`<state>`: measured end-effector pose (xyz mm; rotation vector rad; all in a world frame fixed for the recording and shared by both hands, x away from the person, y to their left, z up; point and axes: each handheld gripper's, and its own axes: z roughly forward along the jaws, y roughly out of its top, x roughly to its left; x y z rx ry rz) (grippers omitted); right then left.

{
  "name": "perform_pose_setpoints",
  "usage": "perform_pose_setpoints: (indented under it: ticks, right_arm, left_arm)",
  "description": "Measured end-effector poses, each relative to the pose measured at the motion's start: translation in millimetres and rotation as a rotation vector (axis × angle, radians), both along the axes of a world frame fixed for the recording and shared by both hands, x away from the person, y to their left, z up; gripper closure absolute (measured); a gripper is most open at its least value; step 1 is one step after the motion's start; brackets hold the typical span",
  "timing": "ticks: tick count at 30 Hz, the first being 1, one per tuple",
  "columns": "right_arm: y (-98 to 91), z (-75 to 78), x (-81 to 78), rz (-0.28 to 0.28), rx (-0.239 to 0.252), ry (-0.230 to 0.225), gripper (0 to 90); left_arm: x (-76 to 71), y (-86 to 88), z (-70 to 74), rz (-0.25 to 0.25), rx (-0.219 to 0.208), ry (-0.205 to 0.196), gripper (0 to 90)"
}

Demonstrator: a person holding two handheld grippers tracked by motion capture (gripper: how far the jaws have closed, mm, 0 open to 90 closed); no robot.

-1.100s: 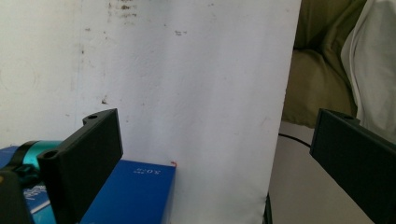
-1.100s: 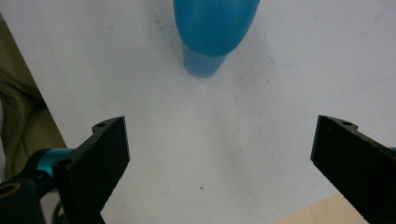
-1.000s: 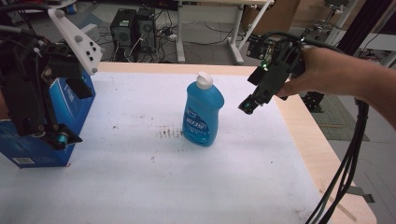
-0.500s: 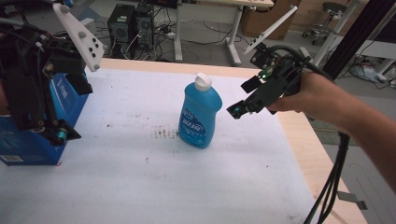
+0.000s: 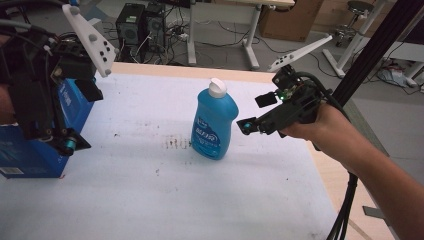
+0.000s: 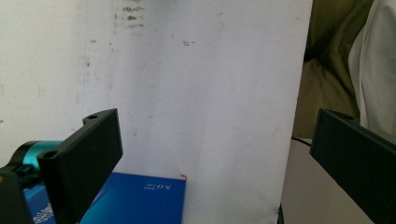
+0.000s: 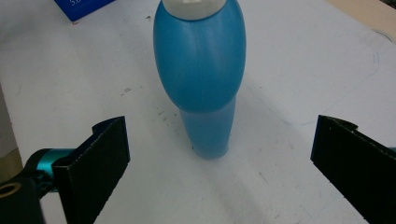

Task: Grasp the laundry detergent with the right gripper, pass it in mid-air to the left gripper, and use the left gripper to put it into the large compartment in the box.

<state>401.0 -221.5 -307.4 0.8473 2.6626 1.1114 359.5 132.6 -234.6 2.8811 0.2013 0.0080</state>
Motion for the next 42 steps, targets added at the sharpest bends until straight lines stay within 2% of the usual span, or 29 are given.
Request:
perform_pose_setpoints:
  ticks: [5,9,20,35,42]
  right_arm:
    - [-6.2,-10.2,-5.6,-0.018,0.056,-0.02,3.6]
    - [-8.9,-21.4,-7.9,-0.024,0.077,-0.01,3.6]
    - [-4.6,-38.8,-8.6,-0.024,0.068,-0.007,3.6]
    - [14.3,-58.3,6.0,-0.016,0.091,-0.003,3.6]
    - [23.1,-65.1,11.3,-0.014,0.122,-0.02,3.6]
  left_arm:
    - [1.0,-1.5,-0.8,0.003,-0.003,0.0,2.4]
    - [1.6,-2.7,-0.9,-0.001,-0.002,-0.002,2.4]
    - [2.3,-3.8,-1.5,-0.006,-0.004,-0.004,2.4]
    - [1.7,-4.0,-2.2,-0.008,0.003,-0.003,2.4]
    - [1.7,-4.0,-2.4,-0.006,0.004,-0.002,2.4]
